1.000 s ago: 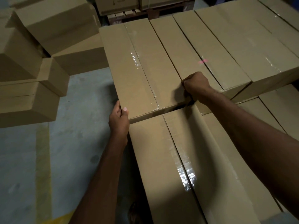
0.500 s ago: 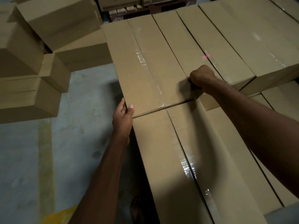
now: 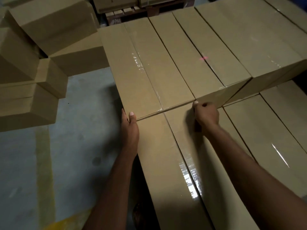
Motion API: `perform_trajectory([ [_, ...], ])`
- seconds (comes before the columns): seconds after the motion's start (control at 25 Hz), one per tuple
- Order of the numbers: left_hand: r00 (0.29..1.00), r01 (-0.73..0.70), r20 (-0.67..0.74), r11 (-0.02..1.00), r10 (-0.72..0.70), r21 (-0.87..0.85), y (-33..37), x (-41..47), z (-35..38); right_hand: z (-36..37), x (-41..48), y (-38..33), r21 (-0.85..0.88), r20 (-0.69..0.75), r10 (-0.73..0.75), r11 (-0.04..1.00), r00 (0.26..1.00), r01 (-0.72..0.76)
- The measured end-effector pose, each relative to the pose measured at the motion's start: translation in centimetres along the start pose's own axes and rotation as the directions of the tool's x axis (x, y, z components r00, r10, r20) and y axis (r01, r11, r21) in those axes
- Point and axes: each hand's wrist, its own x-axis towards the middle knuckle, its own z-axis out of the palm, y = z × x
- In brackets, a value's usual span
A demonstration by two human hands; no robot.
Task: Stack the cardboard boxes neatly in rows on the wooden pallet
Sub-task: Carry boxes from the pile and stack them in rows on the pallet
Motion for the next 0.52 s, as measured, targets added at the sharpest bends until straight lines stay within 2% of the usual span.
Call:
perform_trajectory([
  [0.2,1.0,-0.008,-0.013,1.0,0.008,0.0,-0.1,-0.2,0.2,-0.3,-0.5,0.3,0.002,0.024,-0.091,0.996,0.996,0.091],
  [0.52,0.996,-0.021,0.081,1.0,0.02,0.016,-1.2,1.3,-1.0,0.4,-0.8,-0.2,-0.026,-0.026,-0.089,0.996,0.996,0.089],
])
